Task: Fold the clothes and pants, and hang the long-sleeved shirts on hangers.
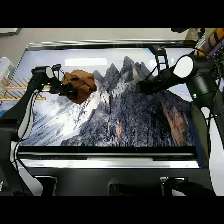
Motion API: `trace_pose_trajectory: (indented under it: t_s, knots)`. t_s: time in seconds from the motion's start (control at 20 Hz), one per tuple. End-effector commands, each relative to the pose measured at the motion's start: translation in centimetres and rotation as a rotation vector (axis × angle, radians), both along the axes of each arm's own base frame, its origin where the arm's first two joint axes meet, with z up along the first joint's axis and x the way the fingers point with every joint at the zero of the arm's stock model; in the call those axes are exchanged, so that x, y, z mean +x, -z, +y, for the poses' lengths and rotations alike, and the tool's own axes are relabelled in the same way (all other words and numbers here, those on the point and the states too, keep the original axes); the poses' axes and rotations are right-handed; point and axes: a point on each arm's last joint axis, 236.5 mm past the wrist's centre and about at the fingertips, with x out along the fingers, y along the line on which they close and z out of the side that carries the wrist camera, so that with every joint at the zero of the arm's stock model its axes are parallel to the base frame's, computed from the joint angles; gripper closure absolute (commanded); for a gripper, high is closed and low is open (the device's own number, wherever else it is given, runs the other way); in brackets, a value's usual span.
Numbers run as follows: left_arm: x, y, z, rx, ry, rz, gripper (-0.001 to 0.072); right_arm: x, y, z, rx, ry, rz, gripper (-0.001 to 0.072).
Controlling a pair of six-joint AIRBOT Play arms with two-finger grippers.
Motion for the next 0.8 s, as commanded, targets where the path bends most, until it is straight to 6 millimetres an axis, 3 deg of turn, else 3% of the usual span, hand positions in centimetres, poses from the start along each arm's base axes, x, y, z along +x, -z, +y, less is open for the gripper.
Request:
trace_pose_trajectory:
  t_s: [0.0, 0.15, 0.25, 0.35, 0.5, 0.55, 0.65, 0.7, 0.75]
  knots:
    - [-3.5, -4.4, -3.6, -0.104, 0.077, 0.072, 0.0695, -3.3, 0.7, -0.7, -0.039, -0.024, 0.124, 0.0683]
    - [-7.4, -8.7, -13.6, -0.347, 0.211, 0.123, 0.0695, -5.9, -0.6, -2.4, -0.099, -0.044, 0.153, 0.0683]
    - [-10.8, -9.7, -20.7, -0.438, 0.292, 0.181, 0.0696, -7.7, -1.7, -4.5, -0.172, -0.031, 0.152, 0.0683]
    - [-14.3, -9.6, -27.5, -0.461, 0.388, 0.201, 0.0695, -9.1, -3.2, -6.9, -0.247, -0.005, 0.13, 0.0683]
    - [-19.8, -8.3, -36.1, -0.47, 0.483, 0.218, 0.0695, -10.8, -5.6, -9.4, -0.317, 0.018, 0.065, 0.0683]
    - [-21.5, -7.3, -38.1, -0.468, 0.501, 0.232, 0.0695, -11.2, -6.4, -10.1, -0.335, 0.026, 0.041, 0.0683]
    - [-24.2, -4.2, -39.9, -0.405, 0.514, 0.289, 0.069, -11.8, -7.5, -11.3, -0.371, 0.036, -0.007, 0.0683]
    - [-25.2, -3.1, -39.8, -0.374, 0.53, 0.315, 0.0626, -11.9, -8.0, -11.7, -0.38, 0.046, -0.028, 0.0683]
    - [-25.4, -2.9, -39.6, -0.363, 0.535, 0.328, 0.0408, -11.8, -8.2, -11.8, -0.379, 0.046, -0.041, 0.0683]
